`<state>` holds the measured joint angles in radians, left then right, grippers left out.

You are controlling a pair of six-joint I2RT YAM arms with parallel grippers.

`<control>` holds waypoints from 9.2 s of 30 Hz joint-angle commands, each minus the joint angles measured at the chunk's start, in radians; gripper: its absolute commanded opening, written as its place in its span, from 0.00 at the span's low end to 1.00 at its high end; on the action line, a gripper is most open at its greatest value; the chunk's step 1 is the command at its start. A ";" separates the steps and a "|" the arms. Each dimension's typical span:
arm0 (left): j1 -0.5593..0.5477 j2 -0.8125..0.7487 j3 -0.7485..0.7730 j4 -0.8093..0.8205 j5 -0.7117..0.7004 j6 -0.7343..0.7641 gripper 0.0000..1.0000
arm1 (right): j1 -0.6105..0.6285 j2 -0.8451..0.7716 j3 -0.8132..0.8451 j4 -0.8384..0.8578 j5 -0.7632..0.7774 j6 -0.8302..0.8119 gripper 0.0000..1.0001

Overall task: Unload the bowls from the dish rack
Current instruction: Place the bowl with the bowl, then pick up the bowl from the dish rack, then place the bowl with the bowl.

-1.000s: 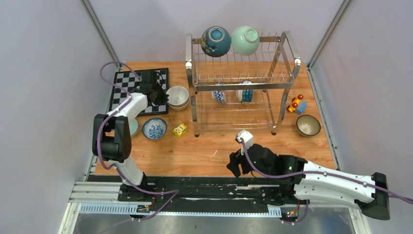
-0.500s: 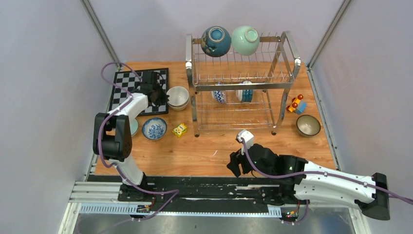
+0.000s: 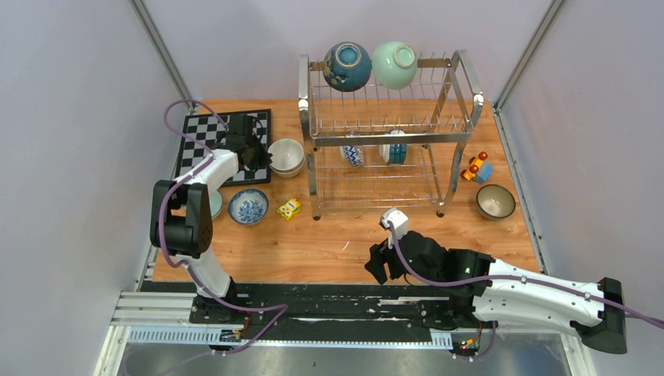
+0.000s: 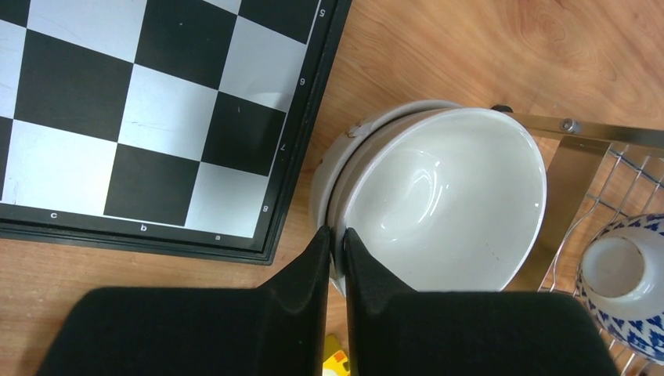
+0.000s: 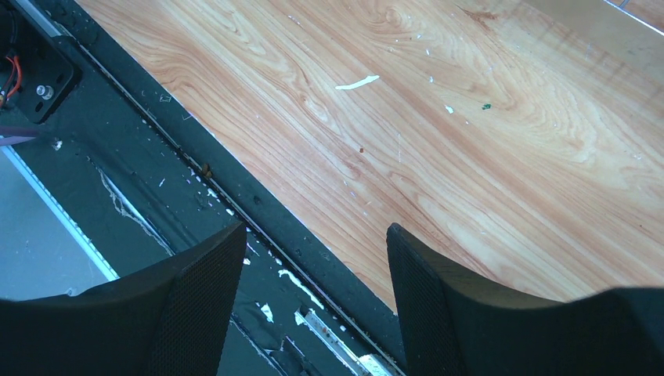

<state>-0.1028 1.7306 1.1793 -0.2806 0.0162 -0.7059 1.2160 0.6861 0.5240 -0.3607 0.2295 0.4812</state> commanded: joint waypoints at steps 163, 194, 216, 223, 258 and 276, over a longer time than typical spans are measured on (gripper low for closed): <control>0.003 -1.116 -0.694 -0.145 0.297 0.057 0.96 | -0.835 1.252 0.425 1.659 -0.759 0.393 0.00; 0.003 -1.177 -0.683 -0.186 0.301 0.045 0.96 | -0.830 1.227 0.357 1.849 -0.833 0.597 0.00; 0.003 -1.229 -0.680 -0.226 0.314 0.025 0.95 | -0.787 1.010 0.094 1.848 -0.950 0.592 0.00; 0.003 -1.226 -0.683 -0.214 0.325 0.011 0.95 | -0.774 0.901 0.028 1.824 -0.994 0.594 0.00; -0.019 -1.156 -0.592 -0.185 0.273 0.027 1.00 | -0.268 -0.084 -0.066 0.263 -0.575 -0.204 0.00; -0.689 -1.138 -0.508 -0.512 -0.314 -0.057 0.95 | 0.196 0.323 0.149 0.184 0.031 -0.565 0.00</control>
<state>-0.7055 0.5793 0.6716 -0.7288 -0.2062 -0.6941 1.3628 0.9775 0.6189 -0.1661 0.1265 0.0326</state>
